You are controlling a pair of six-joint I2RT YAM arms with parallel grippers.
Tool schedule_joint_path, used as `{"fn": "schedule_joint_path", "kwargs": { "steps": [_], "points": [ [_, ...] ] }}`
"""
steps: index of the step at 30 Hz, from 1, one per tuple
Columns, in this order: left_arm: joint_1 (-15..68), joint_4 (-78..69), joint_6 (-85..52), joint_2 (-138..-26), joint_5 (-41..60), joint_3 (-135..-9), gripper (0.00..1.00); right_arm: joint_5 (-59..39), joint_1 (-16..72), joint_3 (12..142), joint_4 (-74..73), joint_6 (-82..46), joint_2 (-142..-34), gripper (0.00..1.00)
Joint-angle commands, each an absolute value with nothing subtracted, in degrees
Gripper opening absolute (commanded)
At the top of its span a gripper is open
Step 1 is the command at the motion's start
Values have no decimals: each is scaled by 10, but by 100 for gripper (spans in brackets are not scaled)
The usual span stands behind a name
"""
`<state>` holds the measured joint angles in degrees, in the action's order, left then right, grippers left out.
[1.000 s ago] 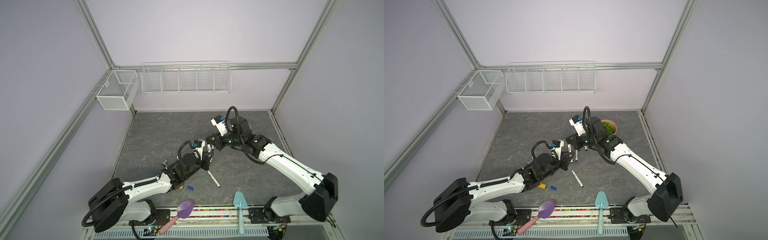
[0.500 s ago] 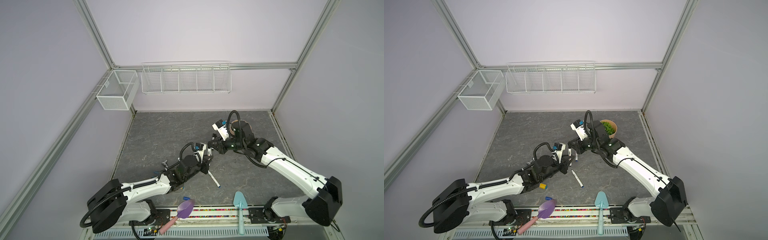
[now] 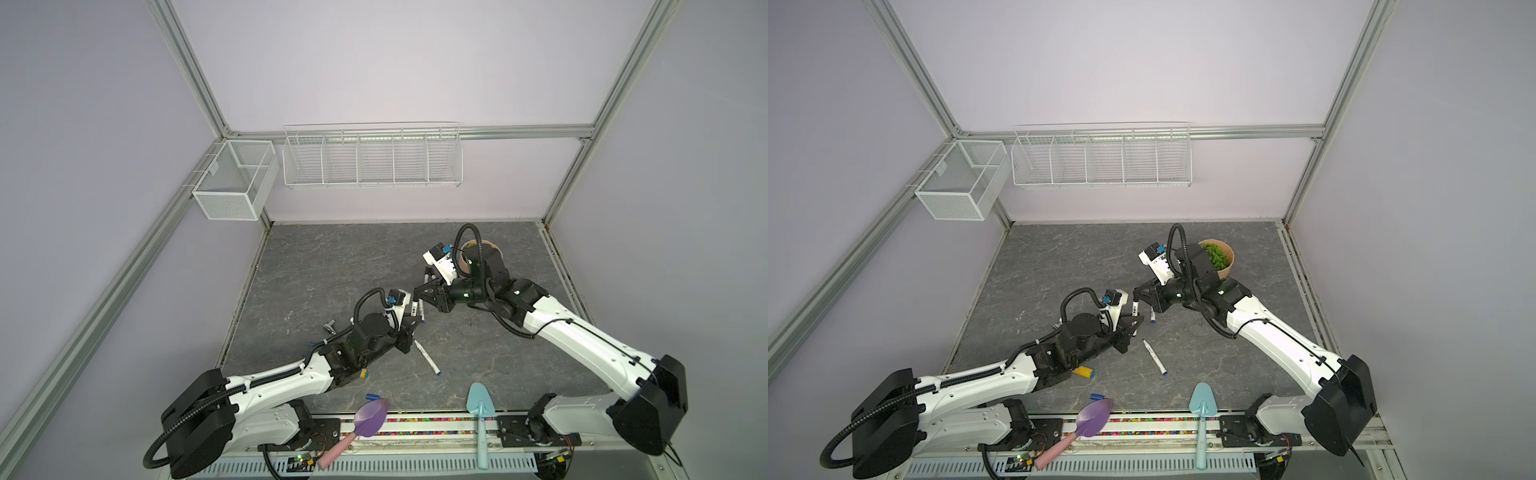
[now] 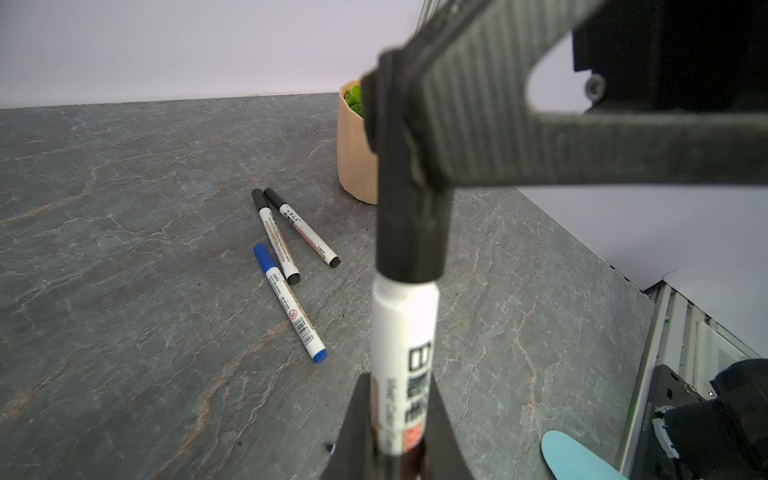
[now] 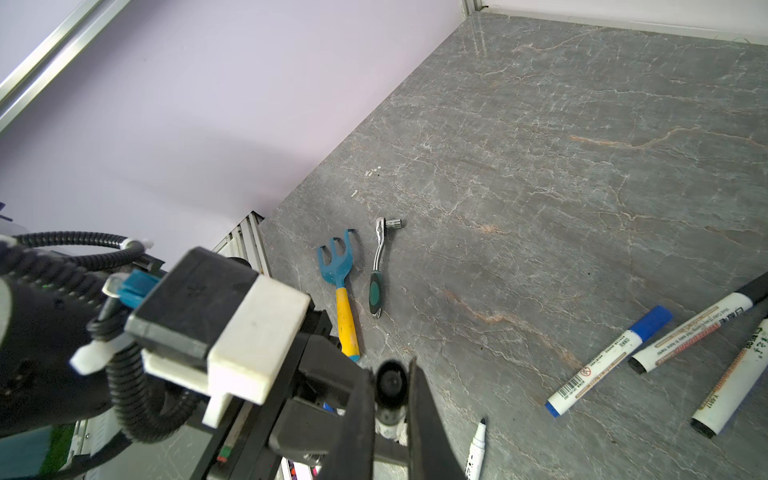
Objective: Insert the pens into the pen caps
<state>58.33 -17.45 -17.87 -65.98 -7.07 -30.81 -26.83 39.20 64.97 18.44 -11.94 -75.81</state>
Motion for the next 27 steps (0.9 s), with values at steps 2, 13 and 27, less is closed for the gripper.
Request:
{"fn": "schedule_joint_path", "kwargs": {
  "steps": [2,13,27],
  "points": [
    [556,-223,-202,-633,-163,-311,0,-302,409,622,314,-107,-752,8],
    [556,-219,-133,-628,-147,-333,0,-404,414,649,360,-81,-805,8],
    [450,-486,-236,-588,28,-389,0,-434,430,668,420,-54,-847,7]
  ]
}}
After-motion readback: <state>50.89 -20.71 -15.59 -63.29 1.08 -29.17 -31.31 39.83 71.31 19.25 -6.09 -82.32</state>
